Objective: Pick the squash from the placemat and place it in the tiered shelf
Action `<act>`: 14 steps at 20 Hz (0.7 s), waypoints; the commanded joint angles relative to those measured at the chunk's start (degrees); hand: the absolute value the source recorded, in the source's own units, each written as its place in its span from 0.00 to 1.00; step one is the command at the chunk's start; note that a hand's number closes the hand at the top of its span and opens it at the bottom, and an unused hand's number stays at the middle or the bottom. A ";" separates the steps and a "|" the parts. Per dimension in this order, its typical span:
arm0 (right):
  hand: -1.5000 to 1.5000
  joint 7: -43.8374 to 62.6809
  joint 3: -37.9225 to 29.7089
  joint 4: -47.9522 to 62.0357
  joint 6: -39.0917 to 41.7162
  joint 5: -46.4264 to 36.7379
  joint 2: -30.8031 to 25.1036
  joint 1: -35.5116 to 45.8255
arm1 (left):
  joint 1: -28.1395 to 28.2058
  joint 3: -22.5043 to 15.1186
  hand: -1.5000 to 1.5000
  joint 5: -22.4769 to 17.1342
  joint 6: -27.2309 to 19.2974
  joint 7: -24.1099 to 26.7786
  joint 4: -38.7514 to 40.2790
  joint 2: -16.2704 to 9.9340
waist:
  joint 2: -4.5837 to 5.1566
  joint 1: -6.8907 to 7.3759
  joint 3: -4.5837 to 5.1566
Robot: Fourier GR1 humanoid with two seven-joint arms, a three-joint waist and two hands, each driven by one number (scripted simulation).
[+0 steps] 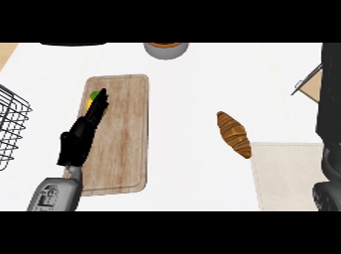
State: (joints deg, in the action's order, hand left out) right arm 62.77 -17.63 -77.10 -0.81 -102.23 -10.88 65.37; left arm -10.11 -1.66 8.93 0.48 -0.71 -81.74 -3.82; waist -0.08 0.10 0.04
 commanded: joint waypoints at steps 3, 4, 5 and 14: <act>1.00 1.12 -3.55 3.46 1.92 0.01 -5.81 1.88 | 0.42 -0.46 0.50 0.23 -0.18 -2.30 -1.91 0.37 | 0.06 0.28 -0.02; 1.00 0.46 -3.07 -1.06 3.85 0.88 -5.22 -0.21 | 0.69 -0.73 0.50 0.65 -0.23 0.53 -0.15 0.63 | -0.03 -0.14 -0.02; 1.00 -0.39 -3.33 3.89 -0.54 0.70 -6.17 -0.48 | 1.39 0.14 0.50 -0.47 0.78 1.59 -0.34 -0.09 | 0.13 0.26 -0.02; 1.00 -4.66 -4.76 9.36 -3.63 1.09 -12.39 -4.76 | -0.69 1.25 0.50 -0.78 1.73 -1.29 -1.66 -1.55 | 0.18 0.25 -0.04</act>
State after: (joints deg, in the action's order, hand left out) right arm 57.97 -21.09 -70.55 -0.73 -101.63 -20.89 63.80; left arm -10.07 -1.07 8.77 1.17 -1.14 -82.61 -4.37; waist 0.02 0.31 0.03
